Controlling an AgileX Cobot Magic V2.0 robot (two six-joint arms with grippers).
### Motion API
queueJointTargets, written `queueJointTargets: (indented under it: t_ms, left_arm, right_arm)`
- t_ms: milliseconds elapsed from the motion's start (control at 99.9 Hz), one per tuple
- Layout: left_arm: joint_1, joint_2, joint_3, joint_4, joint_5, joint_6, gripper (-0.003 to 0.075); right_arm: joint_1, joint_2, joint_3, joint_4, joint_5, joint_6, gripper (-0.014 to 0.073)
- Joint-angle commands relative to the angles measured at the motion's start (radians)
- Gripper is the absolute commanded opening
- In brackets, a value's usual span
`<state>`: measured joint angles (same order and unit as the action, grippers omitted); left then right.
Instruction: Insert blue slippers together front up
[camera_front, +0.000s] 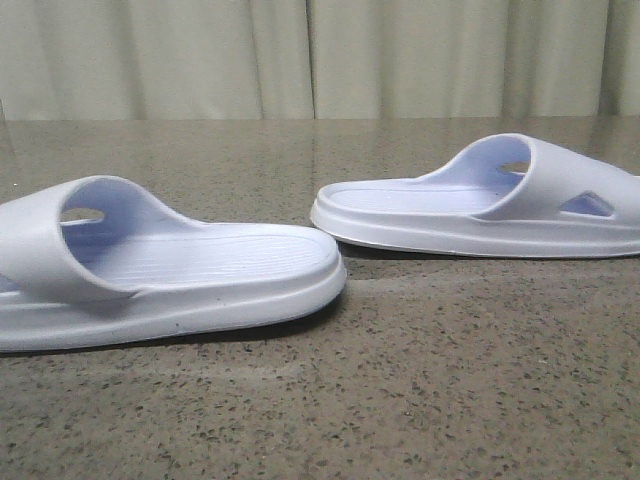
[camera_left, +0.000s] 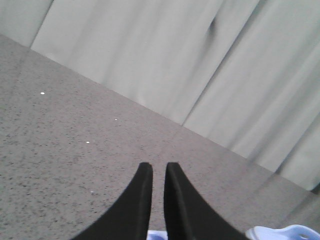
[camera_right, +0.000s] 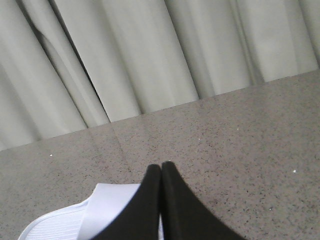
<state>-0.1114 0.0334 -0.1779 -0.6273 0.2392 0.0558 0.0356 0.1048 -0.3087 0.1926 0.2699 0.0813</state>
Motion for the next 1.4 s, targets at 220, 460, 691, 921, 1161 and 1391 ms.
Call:
queueJointTargets:
  t_ms: [220, 460, 691, 921, 1161, 1391]
  left_arm:
    - [0.001, 0.237, -0.263, -0.044, 0.151, -0.036, 0.0015]
    - [0.001, 0.269, -0.277, -0.064, 0.188, -0.036, 0.0016]
    - [0.001, 0.269, -0.277, -0.098, 0.267, -0.036, 0.0167]
    - [0.001, 0.269, -0.277, -0.098, 0.283, -0.036, 0.0501]
    - [0.001, 0.271, -0.264, -0.099, 0.312, -0.091, 0.0498]
    - [0.001, 0.307, -0.209, -0.048, 0.304, -0.262, 0.0498]
  right_arm:
    - [-0.001, 0.283, -0.309, -0.086, 0.178, -0.002, -0.0106]
    - [-0.001, 0.33, -0.322, -0.083, 0.18, -0.002, -0.0104]
    - [-0.001, 0.33, -0.322, -0.077, 0.178, -0.002, 0.0188]
    - [-0.001, 0.33, -0.322, -0.073, 0.158, -0.002, 0.0383]
    - [-0.001, 0.33, -0.322, -0.072, 0.156, -0.002, 0.0383]
    - [-0.001, 0.33, -0.322, -0.07, 0.156, -0.002, 0.0383]
